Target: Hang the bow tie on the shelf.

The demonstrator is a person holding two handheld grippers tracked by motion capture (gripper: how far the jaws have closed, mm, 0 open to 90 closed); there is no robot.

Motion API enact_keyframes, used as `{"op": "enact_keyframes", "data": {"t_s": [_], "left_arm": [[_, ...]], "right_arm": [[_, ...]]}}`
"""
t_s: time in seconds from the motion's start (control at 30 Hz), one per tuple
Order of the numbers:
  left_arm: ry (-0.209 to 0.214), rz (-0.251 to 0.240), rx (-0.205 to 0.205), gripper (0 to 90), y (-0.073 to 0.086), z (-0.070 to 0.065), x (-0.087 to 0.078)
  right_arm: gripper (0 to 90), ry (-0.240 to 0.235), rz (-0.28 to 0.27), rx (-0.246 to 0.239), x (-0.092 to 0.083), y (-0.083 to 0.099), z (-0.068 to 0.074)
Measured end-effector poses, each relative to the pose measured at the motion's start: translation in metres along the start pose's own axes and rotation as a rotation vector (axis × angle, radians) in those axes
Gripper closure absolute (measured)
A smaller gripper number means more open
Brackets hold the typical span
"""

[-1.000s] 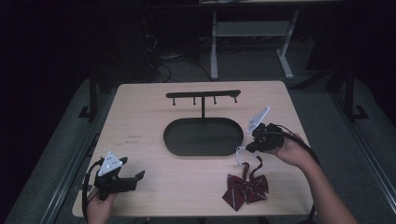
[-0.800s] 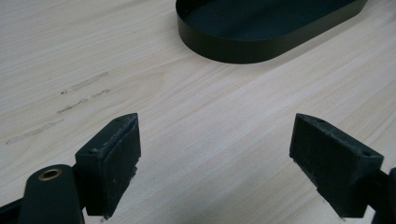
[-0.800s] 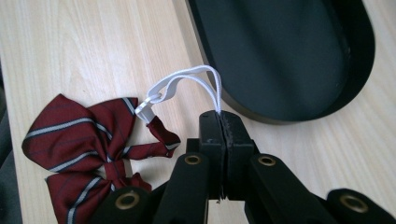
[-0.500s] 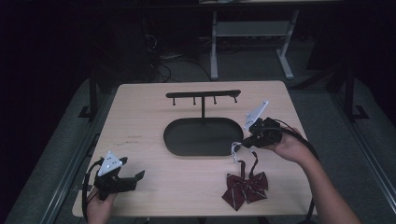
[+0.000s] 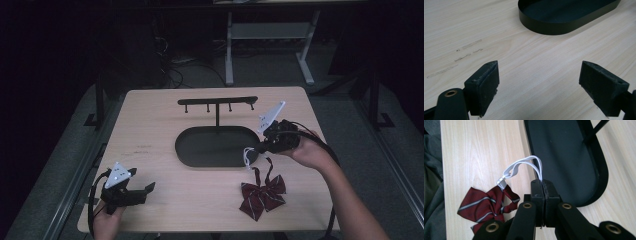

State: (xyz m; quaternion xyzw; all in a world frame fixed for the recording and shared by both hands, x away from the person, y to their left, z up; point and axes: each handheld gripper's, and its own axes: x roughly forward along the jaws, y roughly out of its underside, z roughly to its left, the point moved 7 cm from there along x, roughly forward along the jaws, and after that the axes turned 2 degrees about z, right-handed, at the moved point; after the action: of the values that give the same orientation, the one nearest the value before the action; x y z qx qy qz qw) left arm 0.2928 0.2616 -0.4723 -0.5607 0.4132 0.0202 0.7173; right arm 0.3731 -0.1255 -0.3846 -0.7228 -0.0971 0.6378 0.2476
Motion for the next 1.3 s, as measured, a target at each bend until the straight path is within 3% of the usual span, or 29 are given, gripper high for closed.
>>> {"op": "enact_keyframes", "data": {"t_s": [0.2,0.37,1.3], "left_arm": [[-0.003,-0.013,-0.015,16.1,-0.001,0.000,0.001],[-0.001,-0.006,0.003,16.1,-0.002,0.000,0.001],[0.003,-0.010,-0.002,16.1,-0.001,0.000,0.001]], "right_arm": [[88.3,0.001,-0.003,-0.016,-0.002,-0.007,-0.001],[88.3,-0.003,-0.014,-0.028,-0.004,-0.015,-0.002],[88.3,0.002,-0.024,-0.063,-0.002,-0.050,-0.015]]}}
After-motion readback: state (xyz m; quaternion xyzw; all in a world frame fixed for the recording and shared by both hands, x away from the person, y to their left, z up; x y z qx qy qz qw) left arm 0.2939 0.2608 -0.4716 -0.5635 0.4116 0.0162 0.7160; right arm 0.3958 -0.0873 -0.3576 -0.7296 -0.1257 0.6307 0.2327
